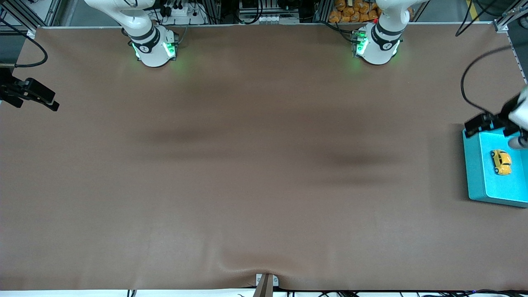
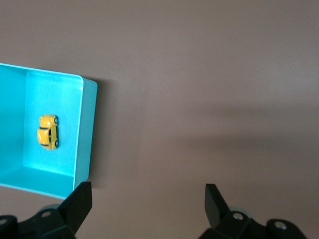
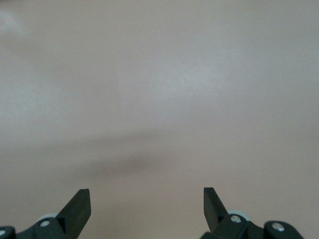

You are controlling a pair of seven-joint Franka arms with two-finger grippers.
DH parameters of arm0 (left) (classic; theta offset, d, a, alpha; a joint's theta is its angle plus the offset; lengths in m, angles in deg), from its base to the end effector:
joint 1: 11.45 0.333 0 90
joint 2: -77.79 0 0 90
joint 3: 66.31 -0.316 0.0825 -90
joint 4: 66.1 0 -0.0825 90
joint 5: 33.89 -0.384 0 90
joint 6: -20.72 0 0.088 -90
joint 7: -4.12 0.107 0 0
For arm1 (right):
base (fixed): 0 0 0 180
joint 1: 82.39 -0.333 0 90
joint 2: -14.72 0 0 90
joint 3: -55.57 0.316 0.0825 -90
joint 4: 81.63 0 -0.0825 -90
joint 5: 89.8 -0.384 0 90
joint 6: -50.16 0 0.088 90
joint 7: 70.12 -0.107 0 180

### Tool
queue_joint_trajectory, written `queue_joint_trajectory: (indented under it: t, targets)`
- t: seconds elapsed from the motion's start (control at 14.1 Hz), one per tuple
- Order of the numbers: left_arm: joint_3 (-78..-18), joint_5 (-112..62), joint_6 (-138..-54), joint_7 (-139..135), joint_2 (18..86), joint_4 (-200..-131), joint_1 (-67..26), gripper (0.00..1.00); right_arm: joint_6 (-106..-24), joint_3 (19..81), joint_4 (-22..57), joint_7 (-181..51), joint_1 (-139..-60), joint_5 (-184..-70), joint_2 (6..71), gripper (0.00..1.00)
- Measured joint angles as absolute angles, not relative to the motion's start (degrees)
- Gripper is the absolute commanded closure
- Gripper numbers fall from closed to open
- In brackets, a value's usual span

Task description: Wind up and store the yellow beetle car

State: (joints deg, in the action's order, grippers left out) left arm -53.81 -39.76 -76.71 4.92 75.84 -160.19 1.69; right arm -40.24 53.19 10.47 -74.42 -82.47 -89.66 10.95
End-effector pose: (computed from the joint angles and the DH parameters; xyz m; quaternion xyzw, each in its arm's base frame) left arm 0.5740 0.0180 0.5837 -0.9988 0.0073 -0.0119 0.0473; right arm 0.5343 -0.0225 0.6436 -0.9982 0.0575 -0.0180 0.0005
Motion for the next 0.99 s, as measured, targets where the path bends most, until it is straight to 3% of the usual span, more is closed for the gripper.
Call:
queue_joint_trajectory:
  t: [0.43,0.99]
  targets:
    - [-59.87,-35.27,-68.24,4.91,82.60,-160.33,-7.80,0.00,-40.24,53.19,10.47,-74.42,-82.43,-89.66,10.95,0.00]
    - [-61.83,-34.20,-64.26,4.90,83.68,-158.90,-12.56,0.00,-40.24,53.19,10.47,-74.42,-82.41,-89.66,10.95,0.00]
